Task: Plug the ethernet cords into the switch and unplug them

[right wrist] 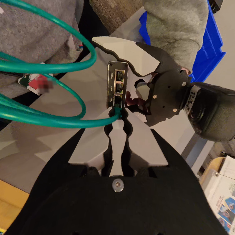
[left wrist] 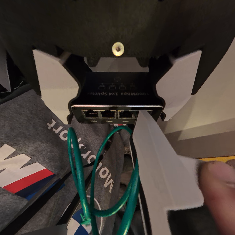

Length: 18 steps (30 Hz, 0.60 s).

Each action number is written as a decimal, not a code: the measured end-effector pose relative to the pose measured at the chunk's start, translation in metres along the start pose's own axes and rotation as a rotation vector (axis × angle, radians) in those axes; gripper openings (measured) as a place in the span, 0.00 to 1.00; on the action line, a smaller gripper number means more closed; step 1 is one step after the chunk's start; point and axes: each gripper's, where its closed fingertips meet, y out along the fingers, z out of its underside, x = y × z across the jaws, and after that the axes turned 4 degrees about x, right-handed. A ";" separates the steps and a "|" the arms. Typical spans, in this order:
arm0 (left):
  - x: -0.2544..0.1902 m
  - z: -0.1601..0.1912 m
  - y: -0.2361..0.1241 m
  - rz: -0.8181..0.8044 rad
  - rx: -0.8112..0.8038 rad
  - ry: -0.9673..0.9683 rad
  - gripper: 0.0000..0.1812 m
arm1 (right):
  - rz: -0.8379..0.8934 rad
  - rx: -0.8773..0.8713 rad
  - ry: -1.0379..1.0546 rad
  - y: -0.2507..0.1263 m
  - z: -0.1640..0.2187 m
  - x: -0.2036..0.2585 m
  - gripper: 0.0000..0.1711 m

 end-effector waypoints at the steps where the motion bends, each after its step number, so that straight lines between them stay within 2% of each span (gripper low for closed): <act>1: 0.000 -0.001 0.001 0.007 -0.007 -0.004 0.69 | 0.006 0.009 -0.004 0.000 0.001 0.001 0.04; 7: 0.000 -0.009 -0.001 -0.009 -0.052 0.003 0.69 | 0.030 -0.054 0.055 -0.005 0.001 0.003 0.04; 18: -0.007 -0.019 -0.005 -0.021 -0.127 0.031 0.69 | 0.037 -0.383 0.311 -0.017 0.004 0.006 0.05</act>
